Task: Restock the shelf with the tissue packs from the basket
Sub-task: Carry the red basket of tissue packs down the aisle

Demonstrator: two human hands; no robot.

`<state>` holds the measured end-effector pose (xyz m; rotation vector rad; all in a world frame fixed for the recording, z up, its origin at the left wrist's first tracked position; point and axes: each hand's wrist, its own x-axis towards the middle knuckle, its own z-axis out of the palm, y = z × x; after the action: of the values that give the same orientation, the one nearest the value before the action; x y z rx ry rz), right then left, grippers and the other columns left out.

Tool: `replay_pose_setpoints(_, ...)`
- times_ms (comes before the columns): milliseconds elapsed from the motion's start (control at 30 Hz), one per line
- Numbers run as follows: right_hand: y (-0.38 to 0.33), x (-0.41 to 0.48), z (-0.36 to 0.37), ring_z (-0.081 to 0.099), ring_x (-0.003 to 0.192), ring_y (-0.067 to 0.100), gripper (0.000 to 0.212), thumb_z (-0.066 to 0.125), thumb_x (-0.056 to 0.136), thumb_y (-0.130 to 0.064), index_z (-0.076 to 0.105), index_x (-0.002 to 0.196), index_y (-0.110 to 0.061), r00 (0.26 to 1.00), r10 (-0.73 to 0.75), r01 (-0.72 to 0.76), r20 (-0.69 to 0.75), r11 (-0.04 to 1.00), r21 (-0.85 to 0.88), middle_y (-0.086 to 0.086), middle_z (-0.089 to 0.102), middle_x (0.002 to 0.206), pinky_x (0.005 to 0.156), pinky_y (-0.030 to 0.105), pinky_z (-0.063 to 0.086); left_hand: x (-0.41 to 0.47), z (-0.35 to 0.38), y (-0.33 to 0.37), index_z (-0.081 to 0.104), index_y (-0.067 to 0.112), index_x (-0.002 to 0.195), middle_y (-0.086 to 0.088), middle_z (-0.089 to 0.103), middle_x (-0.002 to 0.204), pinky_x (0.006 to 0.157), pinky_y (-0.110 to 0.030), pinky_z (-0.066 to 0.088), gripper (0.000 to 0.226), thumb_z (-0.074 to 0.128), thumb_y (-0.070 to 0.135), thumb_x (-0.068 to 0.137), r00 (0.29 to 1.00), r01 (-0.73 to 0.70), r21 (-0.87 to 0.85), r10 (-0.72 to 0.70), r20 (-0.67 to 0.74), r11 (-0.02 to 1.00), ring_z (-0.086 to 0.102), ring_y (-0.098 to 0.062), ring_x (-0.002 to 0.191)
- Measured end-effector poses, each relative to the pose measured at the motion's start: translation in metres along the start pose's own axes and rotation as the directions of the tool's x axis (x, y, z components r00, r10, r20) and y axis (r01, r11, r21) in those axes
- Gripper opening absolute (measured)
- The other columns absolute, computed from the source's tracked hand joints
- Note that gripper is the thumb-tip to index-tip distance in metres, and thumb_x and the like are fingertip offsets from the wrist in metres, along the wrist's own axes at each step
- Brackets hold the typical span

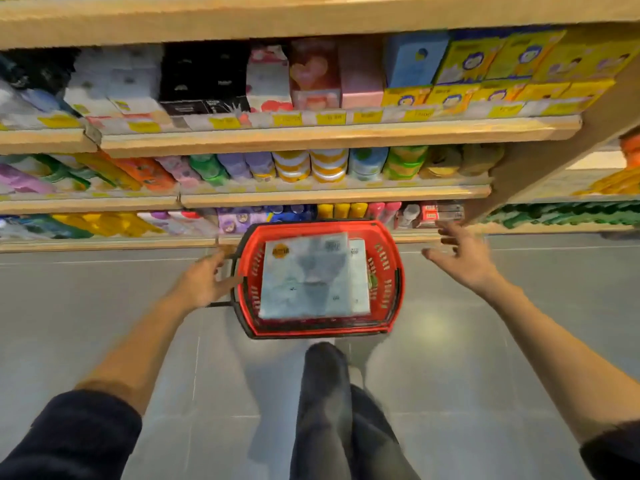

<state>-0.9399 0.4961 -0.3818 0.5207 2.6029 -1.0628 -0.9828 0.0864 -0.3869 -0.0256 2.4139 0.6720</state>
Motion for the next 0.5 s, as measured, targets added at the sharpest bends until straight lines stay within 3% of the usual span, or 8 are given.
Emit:
replay_pose_setpoints(167,0.048,0.041,0.051,0.053,0.116,0.028,0.056,0.067,0.08,-0.019,0.046,0.13,-0.007,0.995,0.084,-0.084,0.052,0.996,0.01,0.015,0.054,0.13,0.084,0.028,0.037,0.064,0.041,-0.044,0.031,0.023,0.143,-0.022,0.048,0.135,0.099,-0.041,0.041,0.068,0.064,0.029,0.084,0.989,0.115,0.022,-0.117,0.091,0.993,0.048,-0.035,0.123)
replay_pose_setpoints(367,0.104,0.083,0.113,0.046,0.123,0.029,0.062,0.064,0.082,-0.027,0.038,0.136,-0.014,0.985,0.126,-0.121,0.121,0.991,-0.051,0.014,0.043,0.14,0.096,0.042,0.041,0.121,0.088,-0.1,0.038,0.02,0.14,-0.025,0.049,0.132,0.095,-0.043,0.041,0.062,0.063,0.03,0.084,0.97,0.227,0.059,-0.231,0.076,0.972,0.05,-0.04,0.118)
replay_pose_setpoints(500,0.146,0.105,0.157,0.041,0.127,0.029,0.064,0.062,0.083,-0.031,0.035,0.138,-0.017,0.98,0.155,-0.149,0.124,0.987,-0.055,0.014,0.039,0.141,0.101,0.045,0.037,0.149,0.121,-0.143,0.034,0.028,0.141,-0.023,0.043,0.136,0.1,-0.047,0.039,0.077,0.052,0.055,0.071,0.96,0.268,0.11,-0.275,0.052,0.957,0.043,-0.039,0.125)
